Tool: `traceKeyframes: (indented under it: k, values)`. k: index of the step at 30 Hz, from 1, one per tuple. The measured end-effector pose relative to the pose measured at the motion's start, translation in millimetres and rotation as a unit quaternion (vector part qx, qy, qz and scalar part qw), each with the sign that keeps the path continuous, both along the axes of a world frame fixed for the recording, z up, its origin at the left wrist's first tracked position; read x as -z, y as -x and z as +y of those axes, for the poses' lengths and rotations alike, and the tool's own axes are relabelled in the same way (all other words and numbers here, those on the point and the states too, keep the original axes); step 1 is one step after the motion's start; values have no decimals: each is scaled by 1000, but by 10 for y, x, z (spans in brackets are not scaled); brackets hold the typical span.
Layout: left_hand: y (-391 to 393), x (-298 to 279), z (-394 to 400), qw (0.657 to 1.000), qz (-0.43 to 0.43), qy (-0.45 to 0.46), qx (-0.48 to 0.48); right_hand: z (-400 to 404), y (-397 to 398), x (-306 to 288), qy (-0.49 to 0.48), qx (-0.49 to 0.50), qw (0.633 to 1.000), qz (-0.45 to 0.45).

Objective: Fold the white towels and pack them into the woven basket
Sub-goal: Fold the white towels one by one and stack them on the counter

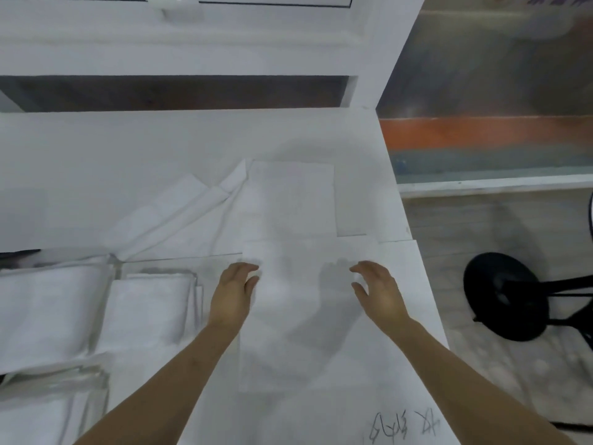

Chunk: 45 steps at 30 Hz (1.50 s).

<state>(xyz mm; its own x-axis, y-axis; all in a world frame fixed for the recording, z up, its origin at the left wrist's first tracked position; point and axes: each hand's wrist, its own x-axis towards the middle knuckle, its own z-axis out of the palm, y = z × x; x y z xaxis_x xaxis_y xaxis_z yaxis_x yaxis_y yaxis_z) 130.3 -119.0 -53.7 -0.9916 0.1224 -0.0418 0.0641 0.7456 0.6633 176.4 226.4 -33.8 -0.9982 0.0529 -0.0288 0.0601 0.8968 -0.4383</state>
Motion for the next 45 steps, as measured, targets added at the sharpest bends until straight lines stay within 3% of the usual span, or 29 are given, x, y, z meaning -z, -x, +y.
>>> traceKeyframes:
  k: [8, 15, 23, 34, 45]
  values:
    - [-1029, 70, -25, 979, 51, 54, 191, -45, -1135, 48, -16, -110, 993, -34]
    - [-1562, 245, -362, 951, 4, 109, 290, 135, -1591, 159, -58, -148, 978, -131]
    - [-1781, 31, -365, 975, 66, 134, 167, 87, -1526, -24, -32, -112, 988, -101]
    - [-2124, -968, -227, 996, -31, -74, 38, 210, -1859, -903, 85, -33, 986, -138]
    - [-1730, -896, -14, 985, -127, -108, -42, 251, -1754, -787, 168, -49, 970, -169]
